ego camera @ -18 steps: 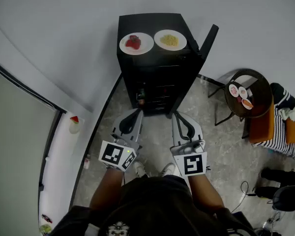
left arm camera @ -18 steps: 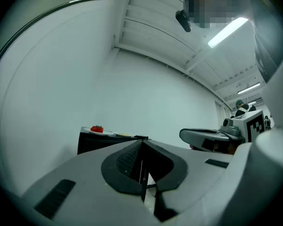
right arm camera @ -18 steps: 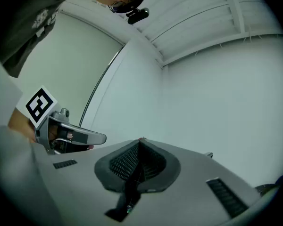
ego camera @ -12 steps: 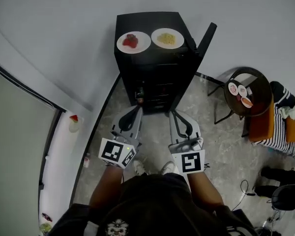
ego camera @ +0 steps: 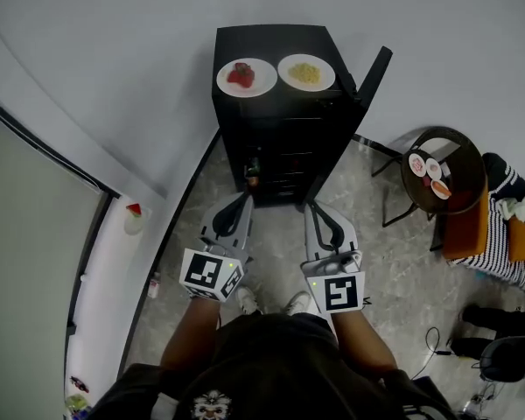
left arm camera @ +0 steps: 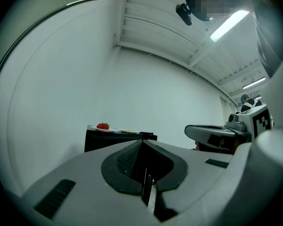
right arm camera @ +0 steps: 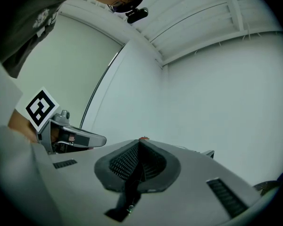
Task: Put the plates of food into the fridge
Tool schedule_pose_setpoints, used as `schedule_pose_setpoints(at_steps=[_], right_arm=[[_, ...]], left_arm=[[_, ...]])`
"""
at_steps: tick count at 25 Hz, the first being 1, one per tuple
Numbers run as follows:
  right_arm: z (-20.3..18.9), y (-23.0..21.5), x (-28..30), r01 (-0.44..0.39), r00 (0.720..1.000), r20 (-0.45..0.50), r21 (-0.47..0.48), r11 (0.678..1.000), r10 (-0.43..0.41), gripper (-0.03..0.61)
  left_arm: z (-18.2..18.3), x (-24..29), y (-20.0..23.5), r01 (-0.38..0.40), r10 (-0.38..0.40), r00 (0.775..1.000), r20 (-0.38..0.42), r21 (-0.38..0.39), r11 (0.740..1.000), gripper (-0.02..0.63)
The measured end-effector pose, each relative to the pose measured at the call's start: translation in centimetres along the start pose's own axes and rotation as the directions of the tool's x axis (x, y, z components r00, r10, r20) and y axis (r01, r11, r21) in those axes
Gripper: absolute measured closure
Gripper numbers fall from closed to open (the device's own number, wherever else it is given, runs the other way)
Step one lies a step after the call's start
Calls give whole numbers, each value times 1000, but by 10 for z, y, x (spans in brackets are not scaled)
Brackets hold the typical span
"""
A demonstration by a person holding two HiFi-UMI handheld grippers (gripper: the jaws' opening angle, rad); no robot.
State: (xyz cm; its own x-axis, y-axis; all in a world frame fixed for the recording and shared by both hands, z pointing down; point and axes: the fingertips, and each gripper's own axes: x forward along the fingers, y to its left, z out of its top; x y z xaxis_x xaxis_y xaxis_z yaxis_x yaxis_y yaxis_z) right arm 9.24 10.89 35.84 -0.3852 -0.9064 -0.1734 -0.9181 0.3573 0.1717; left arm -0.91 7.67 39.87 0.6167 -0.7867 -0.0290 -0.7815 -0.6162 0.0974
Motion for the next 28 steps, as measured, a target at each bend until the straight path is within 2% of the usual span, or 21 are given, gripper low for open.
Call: schedule_pose_setpoints(at_steps=[6, 17, 22, 28], right_arm=[[-9, -1, 9, 36, 998, -51, -8, 999, -36, 557], [-16, 2, 33, 109, 989, -92, -33, 993, -112, 555], [-17, -3, 46, 90, 989, -110, -61, 994, -97, 555], [-27, -15, 72, 53, 992, -113, -72, 996, -61, 554]], left_arm=[[-4, -3, 18, -7, 7, 1000, -20, -17, 1000, 604], [-4, -9, 55, 46, -47, 999, -26, -20, 999, 604], [-4, 1, 60, 51, -52, 998, -29, -28, 998, 604], [-3, 27, 64, 51, -51, 998, -44, 0, 999, 604]])
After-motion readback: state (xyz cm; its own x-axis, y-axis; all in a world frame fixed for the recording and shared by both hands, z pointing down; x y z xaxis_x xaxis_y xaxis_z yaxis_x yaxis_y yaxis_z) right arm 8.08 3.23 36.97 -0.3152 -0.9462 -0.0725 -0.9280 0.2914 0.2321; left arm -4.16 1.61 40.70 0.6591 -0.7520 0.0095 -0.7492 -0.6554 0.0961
